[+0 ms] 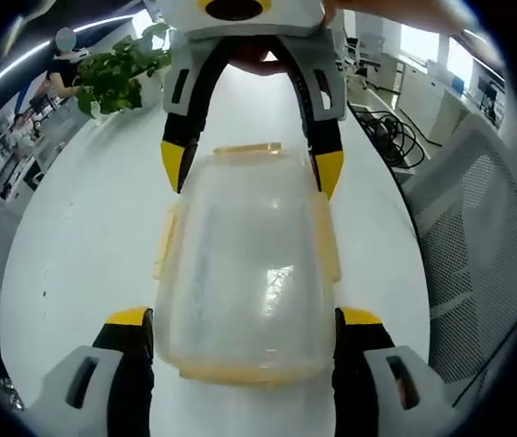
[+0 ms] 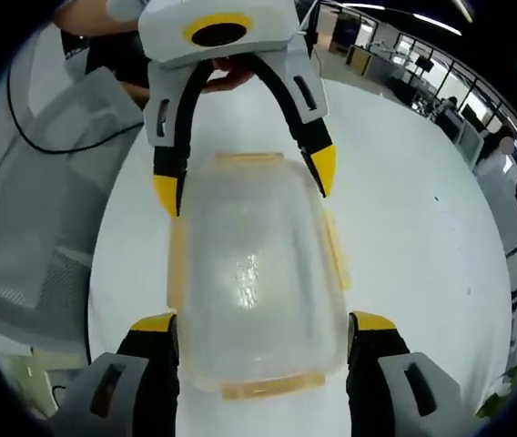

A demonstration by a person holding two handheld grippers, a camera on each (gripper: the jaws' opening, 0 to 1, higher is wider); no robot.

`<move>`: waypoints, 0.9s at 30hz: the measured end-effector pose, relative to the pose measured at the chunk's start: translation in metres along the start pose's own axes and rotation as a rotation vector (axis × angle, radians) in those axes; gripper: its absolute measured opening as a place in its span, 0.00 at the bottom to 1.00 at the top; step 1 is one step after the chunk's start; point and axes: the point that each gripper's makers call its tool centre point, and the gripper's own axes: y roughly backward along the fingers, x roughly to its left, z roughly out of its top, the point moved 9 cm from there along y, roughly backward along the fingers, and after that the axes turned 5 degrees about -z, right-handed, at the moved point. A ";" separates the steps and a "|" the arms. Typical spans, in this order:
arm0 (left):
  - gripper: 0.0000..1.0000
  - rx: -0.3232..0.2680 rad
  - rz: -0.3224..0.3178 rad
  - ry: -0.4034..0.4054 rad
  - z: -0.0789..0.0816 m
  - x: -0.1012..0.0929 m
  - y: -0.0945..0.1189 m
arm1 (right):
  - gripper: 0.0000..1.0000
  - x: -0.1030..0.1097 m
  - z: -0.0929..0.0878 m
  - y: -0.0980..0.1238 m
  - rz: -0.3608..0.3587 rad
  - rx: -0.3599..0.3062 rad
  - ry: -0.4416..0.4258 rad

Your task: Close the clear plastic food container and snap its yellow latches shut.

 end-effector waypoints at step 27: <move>0.81 0.018 0.004 -0.005 -0.057 -0.001 0.035 | 0.76 0.011 0.062 -0.028 0.001 0.007 -0.012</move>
